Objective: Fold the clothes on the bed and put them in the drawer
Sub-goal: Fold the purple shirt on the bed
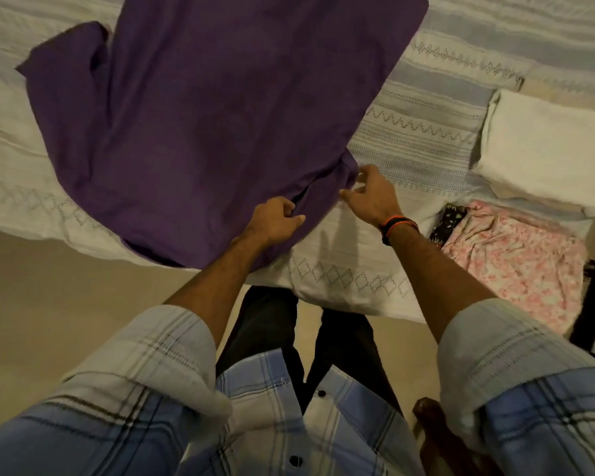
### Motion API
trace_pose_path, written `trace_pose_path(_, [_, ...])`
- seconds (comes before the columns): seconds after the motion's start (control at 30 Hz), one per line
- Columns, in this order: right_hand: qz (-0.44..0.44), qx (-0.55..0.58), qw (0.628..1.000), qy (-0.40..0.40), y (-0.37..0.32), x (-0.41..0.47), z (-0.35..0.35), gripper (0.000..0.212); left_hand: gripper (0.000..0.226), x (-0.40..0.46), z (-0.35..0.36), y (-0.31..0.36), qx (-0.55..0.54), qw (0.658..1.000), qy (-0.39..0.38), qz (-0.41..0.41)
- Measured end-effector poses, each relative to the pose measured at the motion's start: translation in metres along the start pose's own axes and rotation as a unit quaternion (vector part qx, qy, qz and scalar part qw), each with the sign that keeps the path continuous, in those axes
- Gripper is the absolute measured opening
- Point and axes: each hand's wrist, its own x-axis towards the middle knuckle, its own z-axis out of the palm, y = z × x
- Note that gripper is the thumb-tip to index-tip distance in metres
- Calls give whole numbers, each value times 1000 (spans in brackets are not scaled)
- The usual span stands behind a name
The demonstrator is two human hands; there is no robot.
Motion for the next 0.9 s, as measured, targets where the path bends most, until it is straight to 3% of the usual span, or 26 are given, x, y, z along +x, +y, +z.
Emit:
trace_pose_path(0.1, [14,-18,1000,-3,5,23,2,59,45,9,7,-1,-13,1000,12,-16])
trace_pose_path(0.23, [16,-19,999,-30,18,49,11,89,48,14,18,-5,-31,998,35,-34])
trace_pose_path(0.33, [28,5,998,-49,34,62,15,69,49,12,34,-8,-46,996,57,-47])
trace_pose_path(0.47, [-11,19,998,-63,43,66,14,12,49,6,50,-7,-62,992,90,-59])
trace_pose_path(0.57, [-25,44,995,-84,52,54,9,23,51,-2,61,-3,-71,988,118,-67])
trace_pose_path(0.67, [-26,75,990,-118,70,36,0,13,49,-14,74,0,-91,977,175,-77])
trace_pose_path(0.8, [-61,34,986,-152,98,13,-10,30,47,-28,97,-2,-145,955,229,-116])
trace_pose_path(0.9, [-39,80,980,-178,108,-1,-18,22,48,-32,114,-5,-170,943,248,-142])
